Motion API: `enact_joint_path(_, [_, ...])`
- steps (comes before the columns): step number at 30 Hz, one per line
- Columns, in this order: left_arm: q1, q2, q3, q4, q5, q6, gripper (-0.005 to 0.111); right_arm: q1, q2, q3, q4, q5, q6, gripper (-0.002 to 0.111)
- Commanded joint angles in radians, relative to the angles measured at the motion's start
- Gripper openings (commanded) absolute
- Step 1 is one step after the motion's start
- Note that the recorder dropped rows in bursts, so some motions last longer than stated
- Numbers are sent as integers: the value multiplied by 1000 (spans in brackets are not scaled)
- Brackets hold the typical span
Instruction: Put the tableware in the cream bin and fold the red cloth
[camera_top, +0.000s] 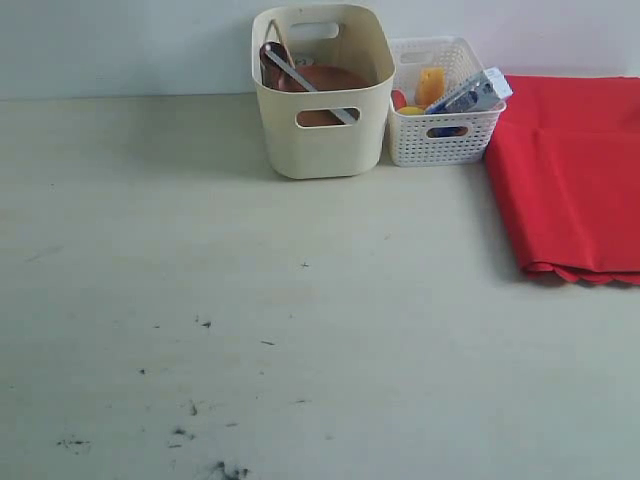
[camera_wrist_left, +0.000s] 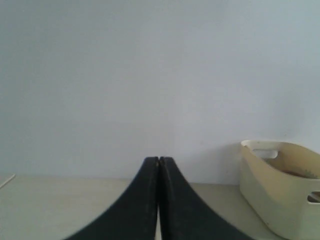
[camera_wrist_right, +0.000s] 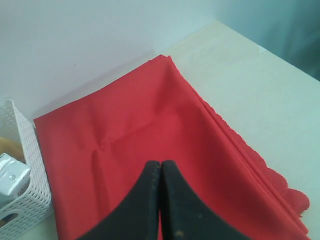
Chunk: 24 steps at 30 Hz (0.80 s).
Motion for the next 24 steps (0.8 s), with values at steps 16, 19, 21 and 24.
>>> enact_joint_path(16, [41, -5, 63, -14, -7, 7, 3, 3, -6, 2, -1, -4, 0, 0])
enact_joint_path(19, [41, -5, 63, 36, 12, -27, 3, 3, -6, 2, -1, -4, 0, 0])
enact_joint_path(21, [43, -5, 63, 175, 38, -146, 3, 3, -6, 2, -1, -4, 0, 0])
enact_joint_path(24, [43, -5, 63, 371, 69, -345, 3, 3, -6, 2, -1, -4, 2, 0])
